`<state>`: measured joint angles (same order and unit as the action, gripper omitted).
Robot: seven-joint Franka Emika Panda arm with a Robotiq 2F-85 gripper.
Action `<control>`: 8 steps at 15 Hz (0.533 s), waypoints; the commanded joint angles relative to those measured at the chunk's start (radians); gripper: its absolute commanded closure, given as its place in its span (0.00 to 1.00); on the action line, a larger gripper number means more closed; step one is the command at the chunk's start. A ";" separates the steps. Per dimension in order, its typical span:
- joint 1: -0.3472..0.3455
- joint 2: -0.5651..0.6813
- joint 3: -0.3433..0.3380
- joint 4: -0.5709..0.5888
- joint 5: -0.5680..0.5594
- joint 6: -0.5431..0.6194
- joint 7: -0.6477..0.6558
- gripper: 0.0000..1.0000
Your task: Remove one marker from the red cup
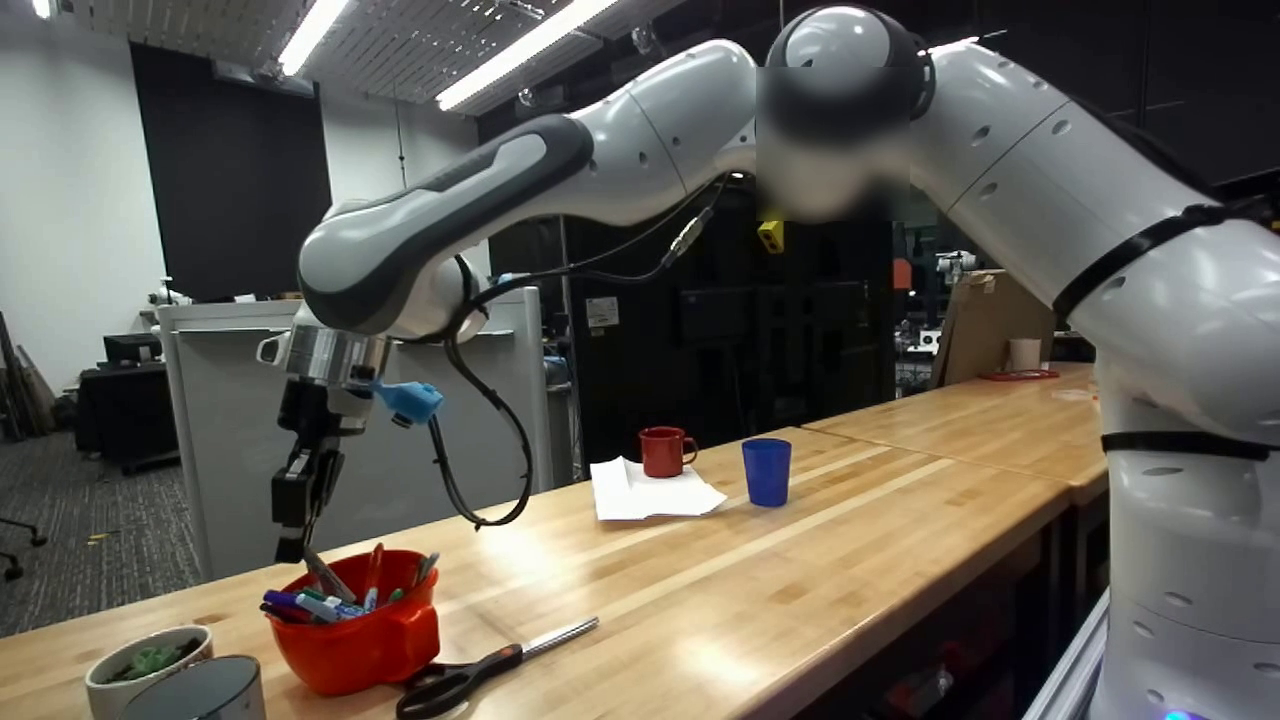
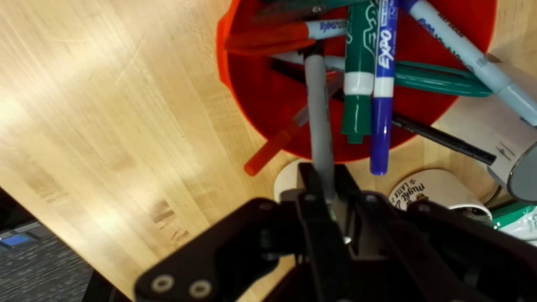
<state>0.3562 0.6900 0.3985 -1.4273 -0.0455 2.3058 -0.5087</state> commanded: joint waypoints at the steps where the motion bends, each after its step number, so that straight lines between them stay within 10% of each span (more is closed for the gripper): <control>1: -0.001 -0.053 -0.005 -0.024 -0.025 0.031 -0.009 0.98; 8: 0.014 -0.168 -0.057 -0.009 -0.095 -0.082 0.033 0.98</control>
<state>0.3579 0.5975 0.3797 -1.4224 -0.1031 2.3034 -0.5011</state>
